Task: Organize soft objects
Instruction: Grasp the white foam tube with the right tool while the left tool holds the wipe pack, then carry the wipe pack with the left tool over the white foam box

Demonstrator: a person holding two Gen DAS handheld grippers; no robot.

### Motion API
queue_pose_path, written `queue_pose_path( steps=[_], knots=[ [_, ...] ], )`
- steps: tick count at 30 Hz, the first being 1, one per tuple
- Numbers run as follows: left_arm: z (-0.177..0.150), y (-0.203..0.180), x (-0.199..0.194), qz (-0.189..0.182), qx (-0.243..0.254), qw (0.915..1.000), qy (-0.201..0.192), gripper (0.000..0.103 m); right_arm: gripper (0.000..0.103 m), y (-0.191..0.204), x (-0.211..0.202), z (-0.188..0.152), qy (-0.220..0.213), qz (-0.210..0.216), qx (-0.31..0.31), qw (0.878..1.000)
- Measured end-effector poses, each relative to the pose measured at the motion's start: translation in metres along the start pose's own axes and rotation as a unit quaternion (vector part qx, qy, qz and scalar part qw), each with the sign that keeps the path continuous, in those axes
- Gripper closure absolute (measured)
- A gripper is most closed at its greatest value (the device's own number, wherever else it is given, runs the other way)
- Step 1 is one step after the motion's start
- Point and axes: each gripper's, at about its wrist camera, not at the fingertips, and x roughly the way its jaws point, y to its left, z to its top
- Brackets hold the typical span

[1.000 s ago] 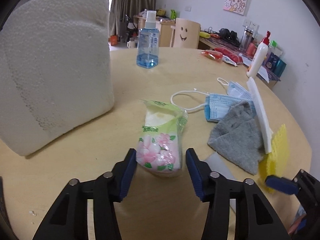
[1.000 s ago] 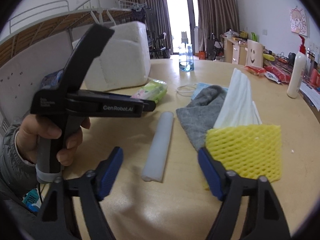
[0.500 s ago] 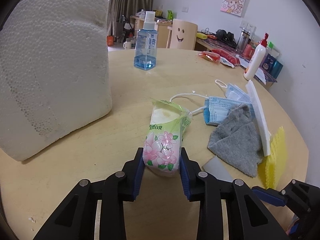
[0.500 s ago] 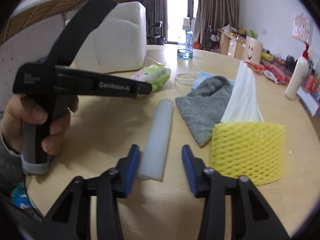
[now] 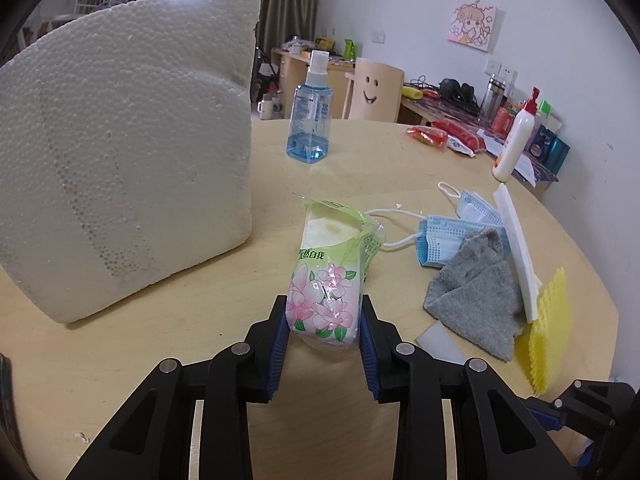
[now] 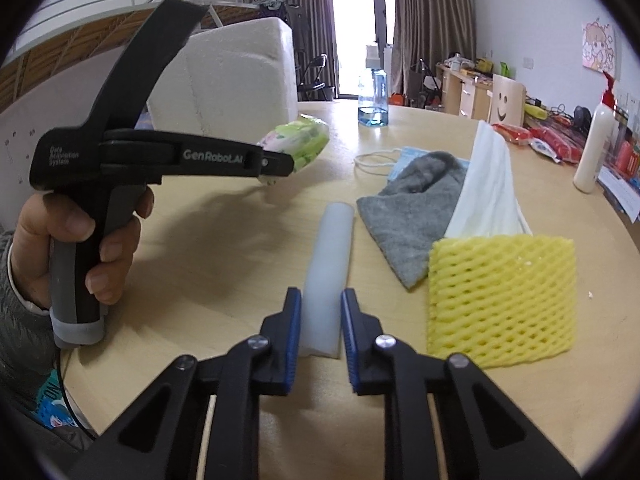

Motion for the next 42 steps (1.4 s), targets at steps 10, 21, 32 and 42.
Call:
queue_pose_path(
  steps=[10,21,32,42],
  knots=[
    [-0.003,-0.001,-0.011,-0.008,0.006,0.9997,-0.020,0.069,0.081,-0.005,-0.009,0.008,-0.014,0.004,0.008,1.000],
    [-0.003,0.003,-0.017,-0.005,0.001,0.9993,-0.036,0.069,0.081,-0.011,-0.027,0.019,-0.047,0.010,0.018,0.999],
    [-0.004,0.001,-0.031,0.001,0.006,0.9980,-0.062,0.069,0.081,-0.013,-0.043,0.027,-0.081,0.015,0.017,0.996],
    [-0.009,-0.006,-0.064,-0.001,0.005,0.9940,-0.109,0.070,0.081,-0.012,-0.058,0.036,-0.121,0.018,0.023,0.992]
  ],
)
